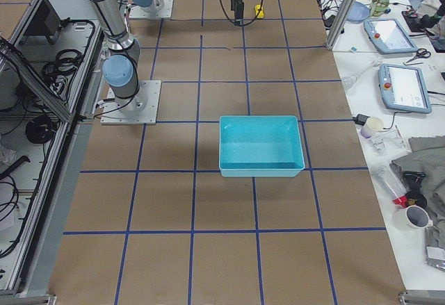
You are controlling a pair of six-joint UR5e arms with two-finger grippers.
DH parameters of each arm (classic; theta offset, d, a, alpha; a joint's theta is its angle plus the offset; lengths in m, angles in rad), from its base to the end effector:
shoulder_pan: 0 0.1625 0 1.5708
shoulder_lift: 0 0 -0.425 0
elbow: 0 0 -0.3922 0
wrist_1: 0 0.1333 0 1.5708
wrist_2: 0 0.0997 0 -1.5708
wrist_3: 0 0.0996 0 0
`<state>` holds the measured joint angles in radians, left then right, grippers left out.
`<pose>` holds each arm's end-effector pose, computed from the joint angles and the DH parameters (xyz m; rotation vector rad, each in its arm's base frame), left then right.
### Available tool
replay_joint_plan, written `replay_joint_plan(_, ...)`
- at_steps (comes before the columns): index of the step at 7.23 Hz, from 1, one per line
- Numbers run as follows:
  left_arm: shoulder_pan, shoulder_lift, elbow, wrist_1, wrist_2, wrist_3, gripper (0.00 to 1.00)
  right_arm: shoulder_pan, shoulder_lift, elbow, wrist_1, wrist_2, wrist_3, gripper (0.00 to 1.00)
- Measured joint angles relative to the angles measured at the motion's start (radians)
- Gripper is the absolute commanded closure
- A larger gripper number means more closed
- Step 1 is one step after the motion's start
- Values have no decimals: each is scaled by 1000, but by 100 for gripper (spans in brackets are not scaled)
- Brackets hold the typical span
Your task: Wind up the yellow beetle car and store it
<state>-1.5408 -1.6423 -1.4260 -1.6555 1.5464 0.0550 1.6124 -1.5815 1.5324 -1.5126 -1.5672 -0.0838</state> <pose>-0.1201 -0.5239 0.5144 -0.0387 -3.1165 -0.0162 0.1538 -0.4800 0.5062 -0.1966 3.1316 0.0142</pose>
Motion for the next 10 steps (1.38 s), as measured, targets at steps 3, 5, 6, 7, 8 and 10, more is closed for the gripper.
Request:
replay_joint_plan(3,-1,5,-24,8,-3,1,0,-1,0,0,0,-3,-1,0)
replay_joint_plan(5,2,6,-27,8,-1,1,0,-1,0,0,0,-1,-2,0)
replay_joint_plan(6,5,6,-28,8,0,2,0,0,0,0,0,-1,-1,0)
replay_joint_plan(7,5,5,-28,7,1,2,0,0,0,0,1,-1,-2,0)
replay_joint_plan(8,6,4,-28,8,0,2,0,1,0,0,1,0,-2,0)
replay_joint_plan(10,6,3,-29,8,-3,1,0,2,-1,0,2,7,-2,0)
